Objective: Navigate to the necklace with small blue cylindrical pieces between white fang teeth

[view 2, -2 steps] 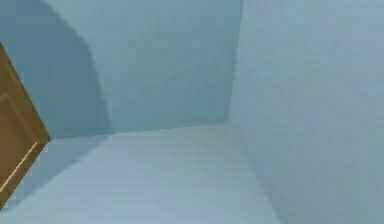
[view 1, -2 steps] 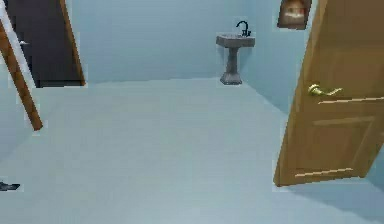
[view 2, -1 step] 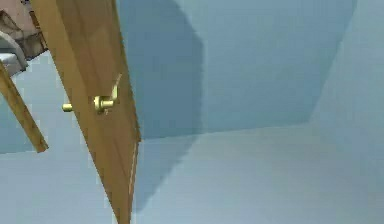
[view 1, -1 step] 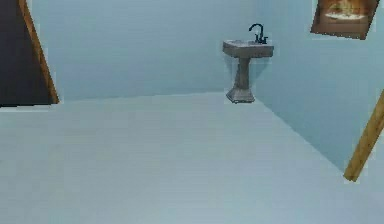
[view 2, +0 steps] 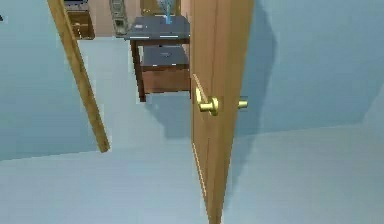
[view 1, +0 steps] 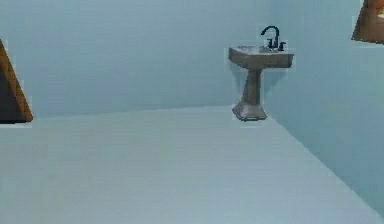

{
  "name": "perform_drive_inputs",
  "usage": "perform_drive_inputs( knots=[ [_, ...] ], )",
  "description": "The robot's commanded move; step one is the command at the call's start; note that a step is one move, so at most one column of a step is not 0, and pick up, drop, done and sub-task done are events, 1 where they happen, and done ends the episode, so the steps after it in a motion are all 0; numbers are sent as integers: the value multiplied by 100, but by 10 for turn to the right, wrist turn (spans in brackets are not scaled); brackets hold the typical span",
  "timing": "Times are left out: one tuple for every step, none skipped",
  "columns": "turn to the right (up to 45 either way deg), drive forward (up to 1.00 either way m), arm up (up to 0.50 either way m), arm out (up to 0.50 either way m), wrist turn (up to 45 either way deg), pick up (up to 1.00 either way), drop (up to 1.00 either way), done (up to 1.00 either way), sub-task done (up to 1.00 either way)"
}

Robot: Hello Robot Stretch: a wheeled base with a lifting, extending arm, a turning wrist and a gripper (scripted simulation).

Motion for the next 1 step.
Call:
perform_drive_inputs(
  knots=[
    [450,0,0,0,0,0,0,0,0]
  ],
)
